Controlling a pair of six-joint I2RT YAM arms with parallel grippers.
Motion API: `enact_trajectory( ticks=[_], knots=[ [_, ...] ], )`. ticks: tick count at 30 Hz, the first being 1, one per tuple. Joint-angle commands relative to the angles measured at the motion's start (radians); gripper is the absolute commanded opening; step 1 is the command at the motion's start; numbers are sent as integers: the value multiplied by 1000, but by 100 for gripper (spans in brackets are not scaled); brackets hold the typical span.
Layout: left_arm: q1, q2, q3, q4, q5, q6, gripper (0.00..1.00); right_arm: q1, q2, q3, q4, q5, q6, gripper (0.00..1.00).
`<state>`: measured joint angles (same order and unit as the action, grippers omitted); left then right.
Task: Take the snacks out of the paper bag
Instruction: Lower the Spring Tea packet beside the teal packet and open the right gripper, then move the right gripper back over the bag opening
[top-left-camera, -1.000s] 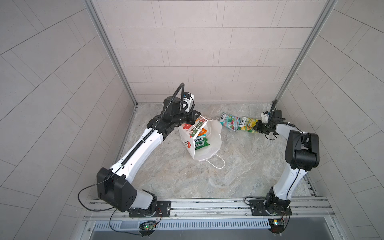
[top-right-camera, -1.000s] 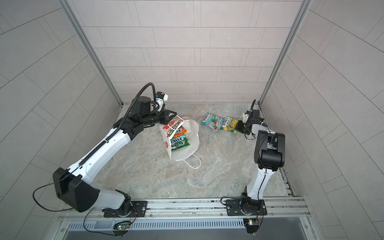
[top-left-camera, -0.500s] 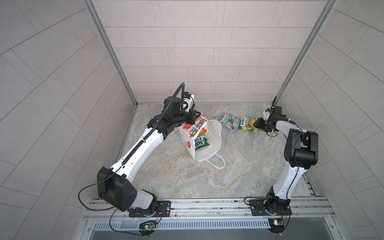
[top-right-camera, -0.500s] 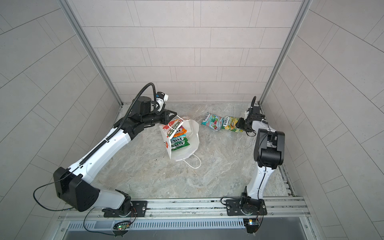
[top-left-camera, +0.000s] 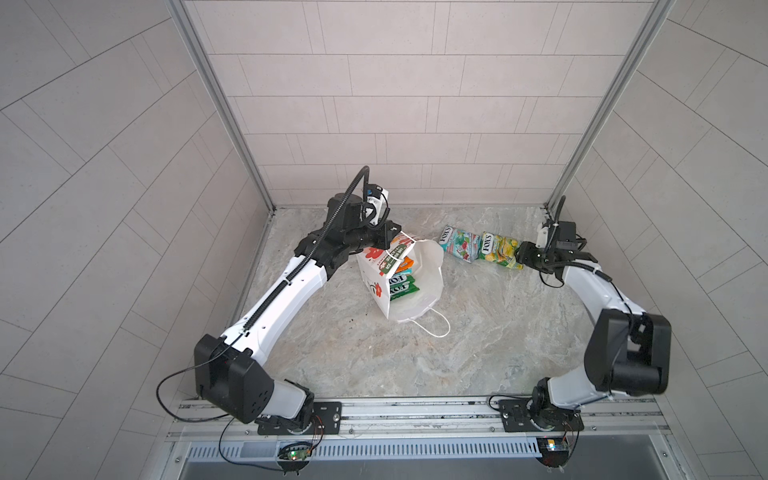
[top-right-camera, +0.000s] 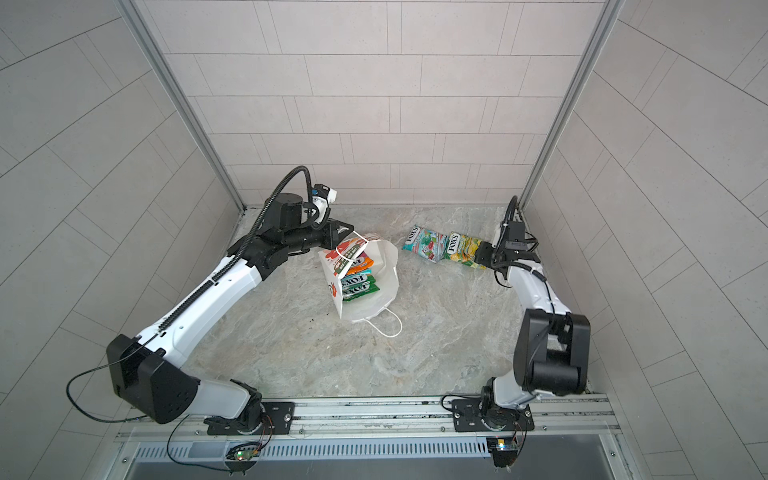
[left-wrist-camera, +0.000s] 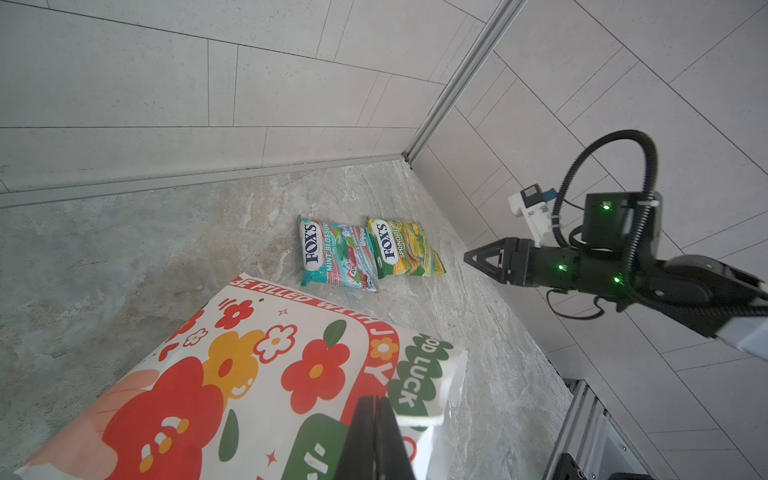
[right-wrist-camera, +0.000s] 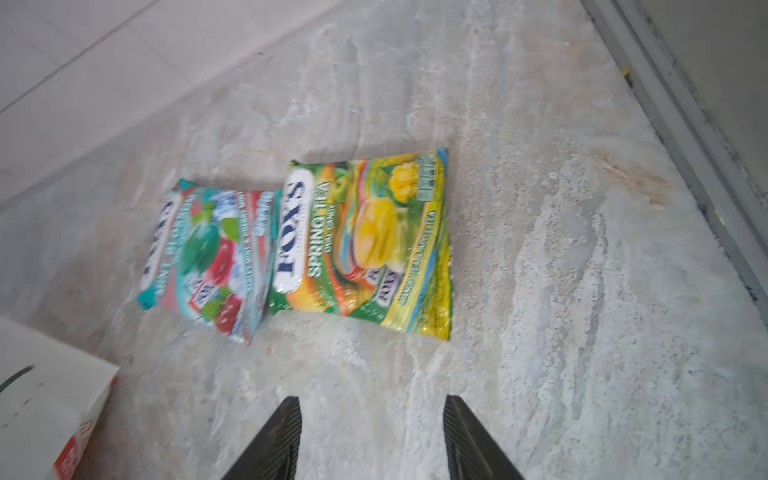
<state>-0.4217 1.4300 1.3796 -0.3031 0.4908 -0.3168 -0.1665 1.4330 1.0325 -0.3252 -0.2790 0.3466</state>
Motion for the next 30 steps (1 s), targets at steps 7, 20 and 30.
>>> enact_trajectory(
  ticks=[7, 20, 30],
  knots=[
    [1, -12, -5, 18, -2, 7, 0, 260, -324, -140, -15, -46, 79, 55],
    [0, -12, -6, 22, -12, 1, 0, 727, -401, -134, 7, 79, 238, 51],
    [-6, -7, -8, 22, -14, -1, 0, 990, -225, -85, 134, 199, 280, 50]
  ],
)
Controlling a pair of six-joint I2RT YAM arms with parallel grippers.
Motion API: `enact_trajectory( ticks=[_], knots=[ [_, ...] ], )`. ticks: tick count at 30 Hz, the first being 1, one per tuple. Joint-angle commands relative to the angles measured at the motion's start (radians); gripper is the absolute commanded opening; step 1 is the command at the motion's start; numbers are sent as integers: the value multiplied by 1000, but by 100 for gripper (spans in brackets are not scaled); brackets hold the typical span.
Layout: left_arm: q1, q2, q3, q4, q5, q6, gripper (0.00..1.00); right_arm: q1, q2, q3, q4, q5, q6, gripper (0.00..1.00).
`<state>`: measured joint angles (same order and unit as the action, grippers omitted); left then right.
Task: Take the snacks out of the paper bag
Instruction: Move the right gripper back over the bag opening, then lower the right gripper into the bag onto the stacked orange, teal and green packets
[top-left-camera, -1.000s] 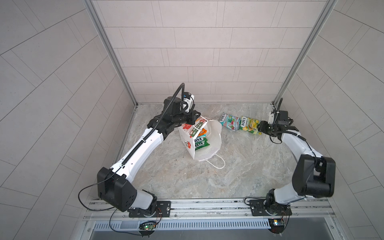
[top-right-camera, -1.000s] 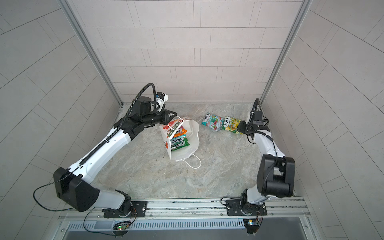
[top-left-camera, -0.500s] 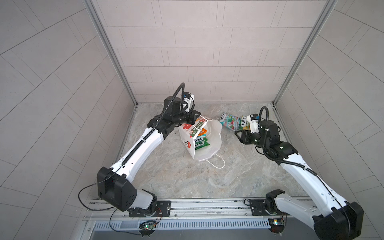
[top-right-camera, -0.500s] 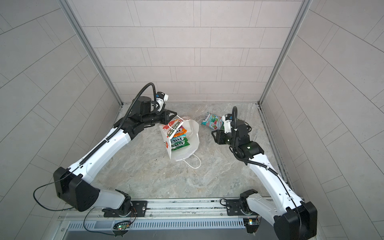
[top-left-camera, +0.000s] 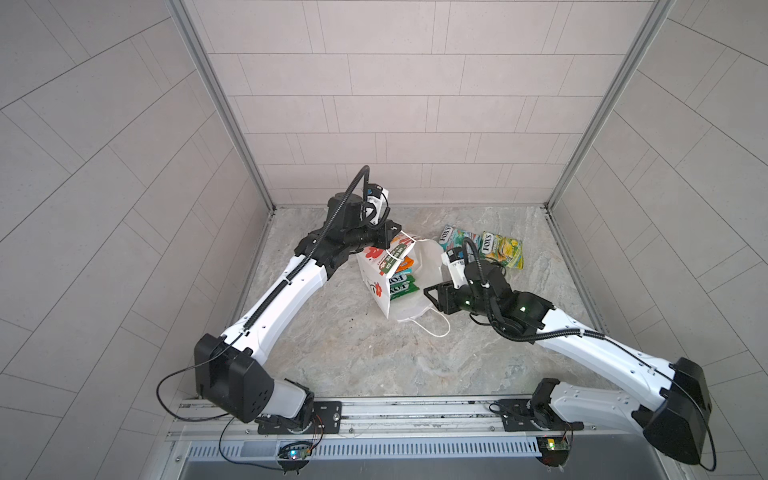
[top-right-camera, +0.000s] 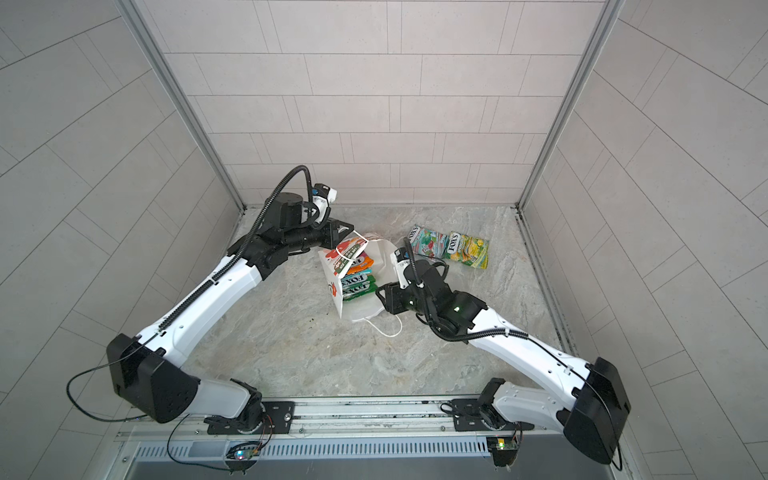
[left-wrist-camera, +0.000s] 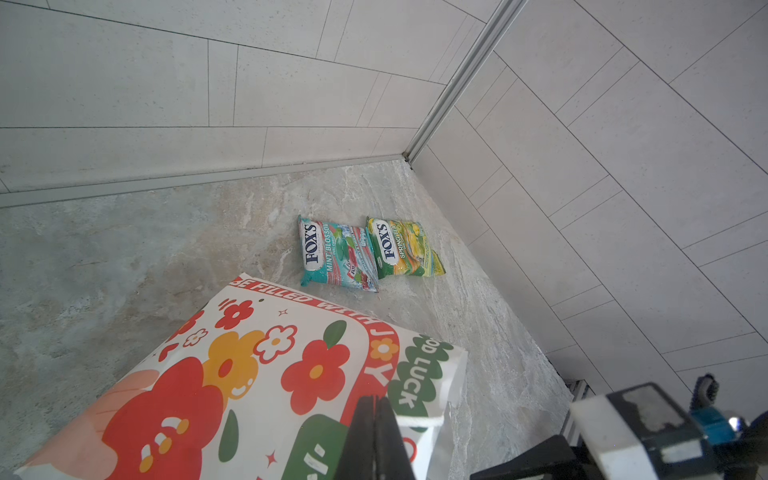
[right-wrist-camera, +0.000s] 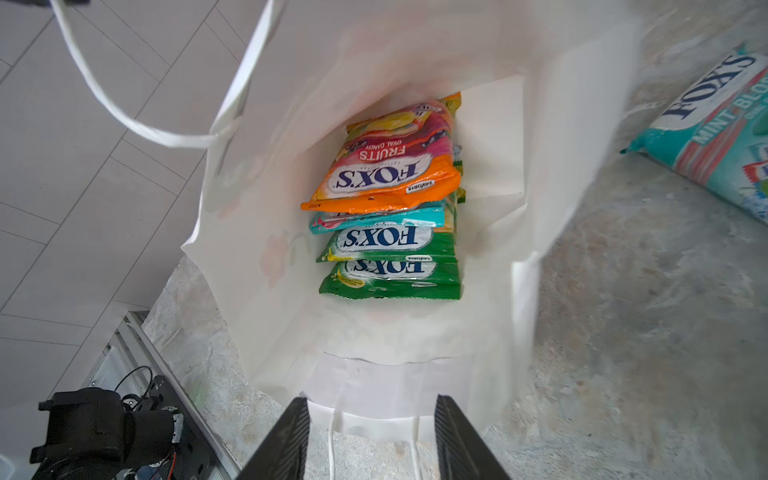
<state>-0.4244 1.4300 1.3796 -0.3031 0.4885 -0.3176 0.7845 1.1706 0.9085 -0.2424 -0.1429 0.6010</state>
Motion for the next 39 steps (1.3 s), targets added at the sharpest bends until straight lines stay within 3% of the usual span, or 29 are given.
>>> enact_trajectory(
  ticks=[1, 9, 14, 24, 34, 39],
  knots=[
    [-4, -7, -8, 22, -13, 2, 0, 56, 63, 49, 62, 75, 31, 50],
    [-4, -9, -7, 22, -16, 0, 0, 102, 224, 94, 122, 146, 135, 46],
    [-5, -12, -10, 22, -23, 1, 0, 97, 296, 112, 136, 219, 111, 45],
    [-8, -18, -15, 21, -51, 6, 0, 4, 425, 184, 82, 183, 37, 43],
    [-8, -18, -17, 21, -54, 3, 0, -67, 500, 273, -28, 226, -45, 42],
    [-7, -16, -16, 22, -51, 2, 0, -75, 509, 309, -35, 145, 33, 41]
  ],
)
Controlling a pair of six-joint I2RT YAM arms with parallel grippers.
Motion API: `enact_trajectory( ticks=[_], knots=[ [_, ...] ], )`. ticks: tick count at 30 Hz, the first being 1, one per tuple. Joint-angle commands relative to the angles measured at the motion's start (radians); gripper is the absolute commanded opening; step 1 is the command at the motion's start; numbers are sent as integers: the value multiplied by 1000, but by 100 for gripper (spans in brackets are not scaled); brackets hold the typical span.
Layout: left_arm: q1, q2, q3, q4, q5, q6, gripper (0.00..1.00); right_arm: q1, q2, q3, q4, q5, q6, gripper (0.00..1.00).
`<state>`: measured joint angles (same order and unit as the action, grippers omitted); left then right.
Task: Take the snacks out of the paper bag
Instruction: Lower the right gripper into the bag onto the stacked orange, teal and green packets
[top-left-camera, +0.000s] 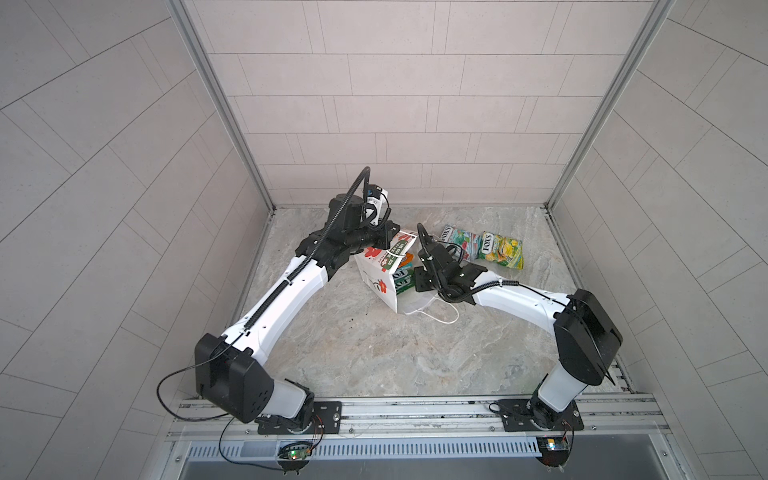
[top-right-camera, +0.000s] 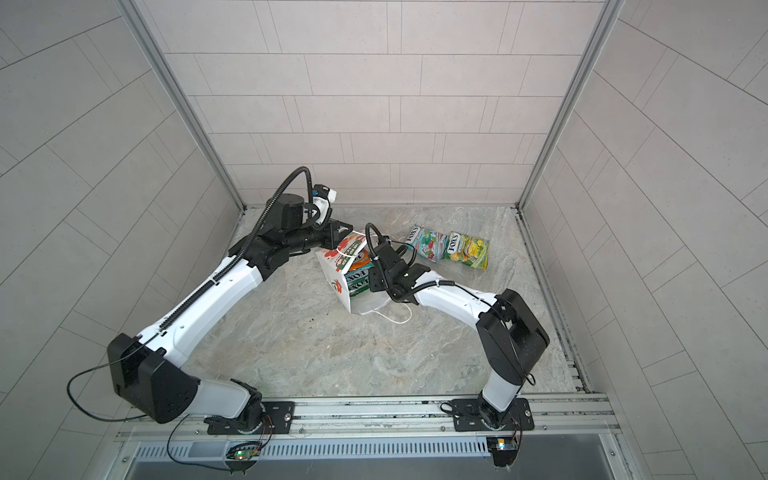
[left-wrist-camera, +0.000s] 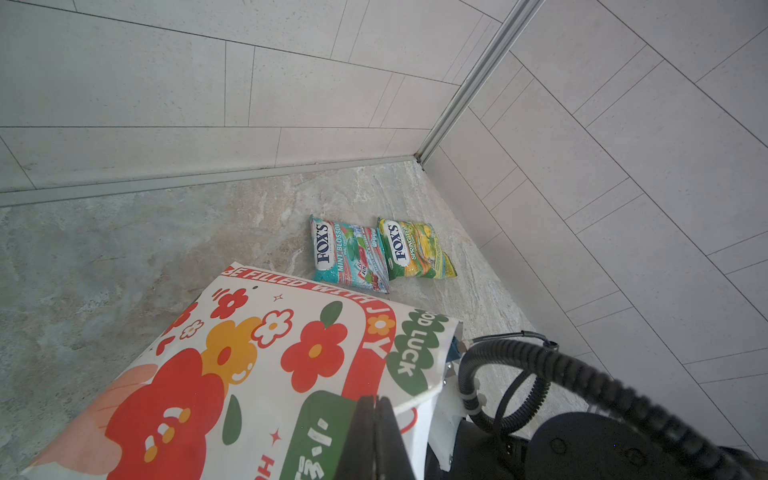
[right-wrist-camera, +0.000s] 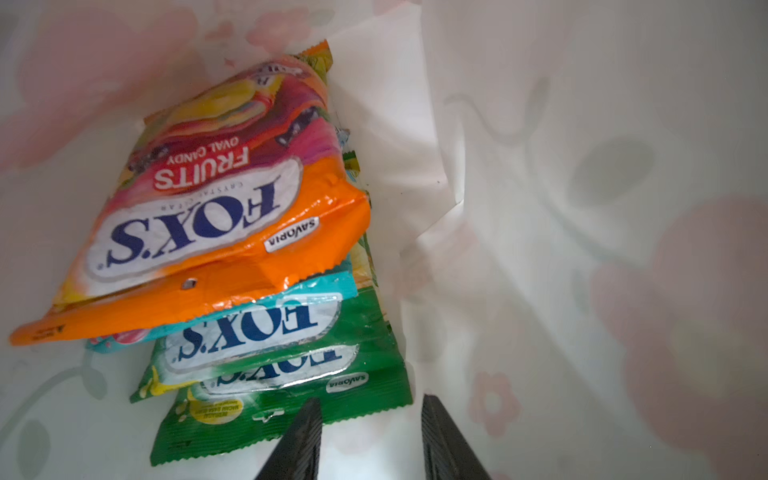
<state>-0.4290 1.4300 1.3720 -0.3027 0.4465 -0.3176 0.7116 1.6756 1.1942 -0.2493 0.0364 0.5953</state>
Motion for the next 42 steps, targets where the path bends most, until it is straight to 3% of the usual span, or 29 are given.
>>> enact_trajectory(
  ticks=[1, 5, 14, 31, 42],
  knots=[
    [-2, -16, -10, 23, -10, -1, 0, -1, 3, 26, -13, -61, 72, 41],
    [-3, -11, -9, 24, -6, -4, 0, 12, 18, 17, 90, -164, 215, 38],
    [-4, -13, -10, 26, -4, -5, 0, 51, 83, 38, 169, -119, 386, 38],
    [-5, -13, -10, 27, 2, -6, 0, 49, 116, 21, 294, -160, 446, 47],
    [-11, -10, -9, 27, 0, -5, 0, 33, 155, 16, 330, -135, 521, 48]
  ],
)
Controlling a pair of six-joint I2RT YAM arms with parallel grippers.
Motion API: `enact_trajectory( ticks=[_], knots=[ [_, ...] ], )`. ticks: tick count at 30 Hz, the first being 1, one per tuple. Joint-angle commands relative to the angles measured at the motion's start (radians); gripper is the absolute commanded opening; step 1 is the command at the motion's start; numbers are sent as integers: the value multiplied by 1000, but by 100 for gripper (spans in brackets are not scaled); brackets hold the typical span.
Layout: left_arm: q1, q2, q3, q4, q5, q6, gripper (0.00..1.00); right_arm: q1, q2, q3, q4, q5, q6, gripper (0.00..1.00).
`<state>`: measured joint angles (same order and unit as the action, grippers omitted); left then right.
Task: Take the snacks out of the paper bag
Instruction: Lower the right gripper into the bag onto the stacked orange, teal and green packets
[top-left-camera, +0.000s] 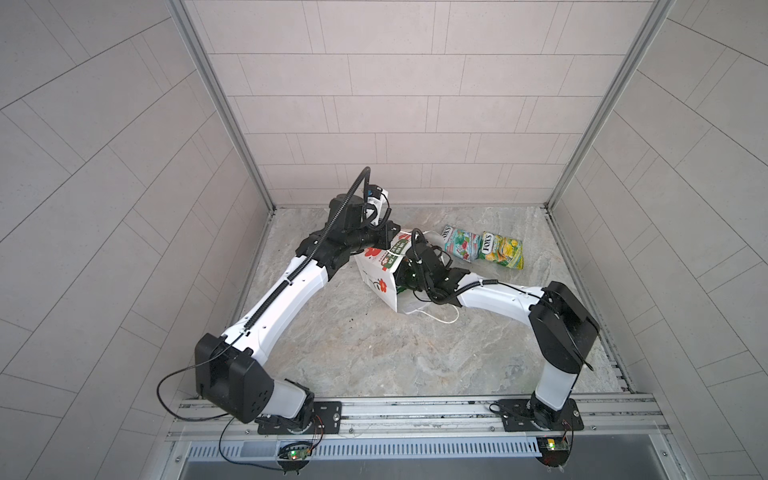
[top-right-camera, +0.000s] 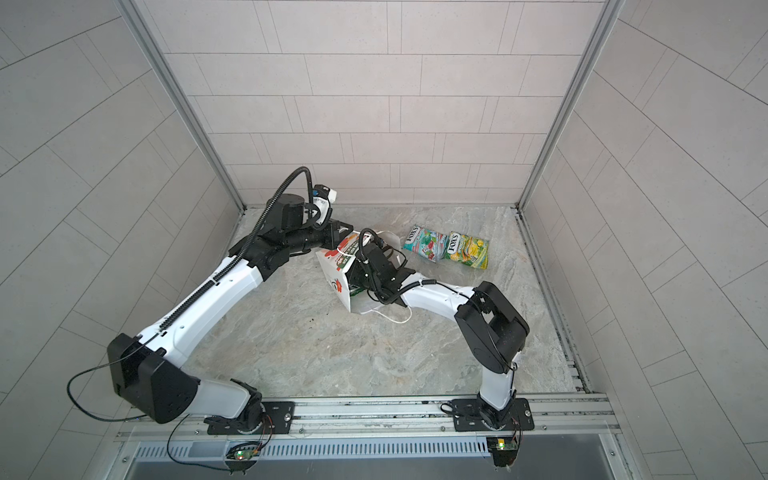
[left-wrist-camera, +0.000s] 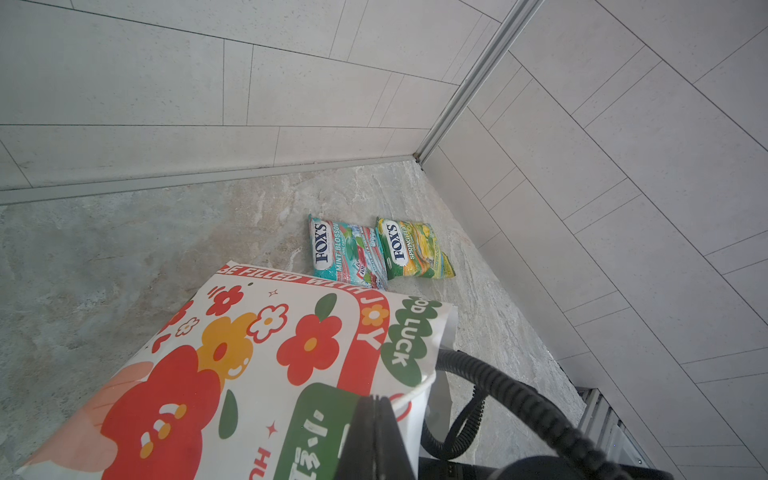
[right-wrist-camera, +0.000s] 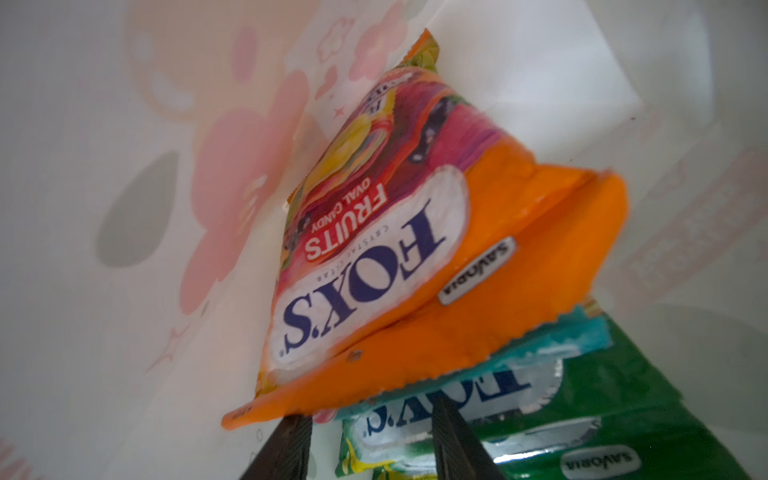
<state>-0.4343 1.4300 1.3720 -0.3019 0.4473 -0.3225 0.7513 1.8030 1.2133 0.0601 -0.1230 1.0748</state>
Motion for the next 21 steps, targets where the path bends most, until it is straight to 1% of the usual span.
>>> enact_trajectory(
  ticks=[1, 13, 17, 21],
  knots=[
    [-6, -10, -10, 26, 0, 0, 0, -8, 34, 0, 25, 22, 42, 48],
    [-8, -13, -11, 26, 1, 2, 0, -23, 71, 7, 62, 11, 78, 47],
    [-8, -15, -11, 26, 0, 5, 0, -24, 79, -1, 80, 48, 126, 47],
    [-8, -19, -12, 24, -1, 10, 0, -24, 92, -20, 143, 85, 179, 43]
  ],
)
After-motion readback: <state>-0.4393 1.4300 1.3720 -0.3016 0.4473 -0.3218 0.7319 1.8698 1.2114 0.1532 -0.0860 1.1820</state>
